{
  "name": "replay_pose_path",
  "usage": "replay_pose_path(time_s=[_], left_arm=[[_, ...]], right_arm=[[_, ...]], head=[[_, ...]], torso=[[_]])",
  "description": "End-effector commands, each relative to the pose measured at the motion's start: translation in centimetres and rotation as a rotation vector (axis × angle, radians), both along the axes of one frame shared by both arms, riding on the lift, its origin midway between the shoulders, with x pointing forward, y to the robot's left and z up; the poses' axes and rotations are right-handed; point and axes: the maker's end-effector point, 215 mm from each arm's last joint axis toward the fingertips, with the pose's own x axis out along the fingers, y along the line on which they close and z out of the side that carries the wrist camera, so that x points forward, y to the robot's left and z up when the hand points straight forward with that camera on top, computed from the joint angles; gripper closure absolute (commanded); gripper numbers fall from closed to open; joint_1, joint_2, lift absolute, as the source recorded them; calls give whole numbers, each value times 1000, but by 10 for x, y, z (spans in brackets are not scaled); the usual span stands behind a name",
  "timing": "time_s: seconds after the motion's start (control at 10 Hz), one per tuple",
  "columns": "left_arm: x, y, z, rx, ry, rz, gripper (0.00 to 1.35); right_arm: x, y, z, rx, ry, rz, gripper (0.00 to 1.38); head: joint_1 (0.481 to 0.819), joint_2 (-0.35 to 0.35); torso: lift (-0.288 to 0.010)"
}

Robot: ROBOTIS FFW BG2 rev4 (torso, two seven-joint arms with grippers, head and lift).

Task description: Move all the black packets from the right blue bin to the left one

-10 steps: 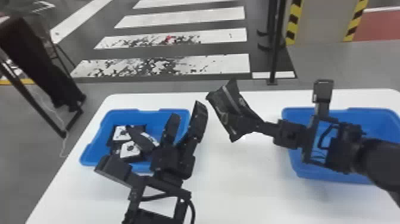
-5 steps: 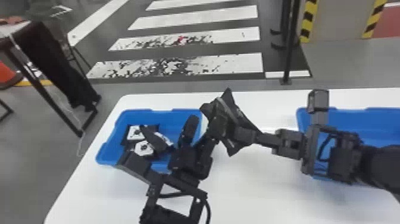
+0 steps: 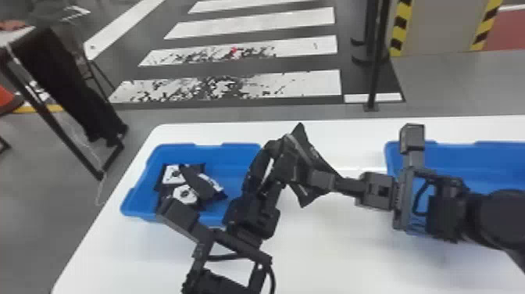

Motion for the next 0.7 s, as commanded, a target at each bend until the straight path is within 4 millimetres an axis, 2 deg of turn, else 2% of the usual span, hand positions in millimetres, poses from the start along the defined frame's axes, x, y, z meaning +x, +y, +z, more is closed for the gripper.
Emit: replay_pose_path(time_s=[0.0,0.1,0.2,0.3,0.4,0.6], left_arm=[[0,-9,-6,-22,29,-40,618],[-1,-29,-16,-53,67,-128,630],[0,-34,-13,-61,64,-152,631],[-2,-42,-18,-62,80,-189,731],[-1,-40,-16,-60,74,-189,1128],[3,-17,-3,-30,19,-118,1208]], right_arm=[[0,1,-3,-4,6,3,1179],[0,2,-5,-10,9,6,1179],[1,1,-7,-11,16,4,1177],[1,2,-10,-13,22,5,1179],[2,1,-11,-15,26,3,1177],[3,-1,-17,-21,39,-3,1179]], head=[[695,219],[695,212],[695,195],[695,188],[695,178],[695,176]], torso=[[-168],[-168],[-168],[-168],[-168],[-168]])
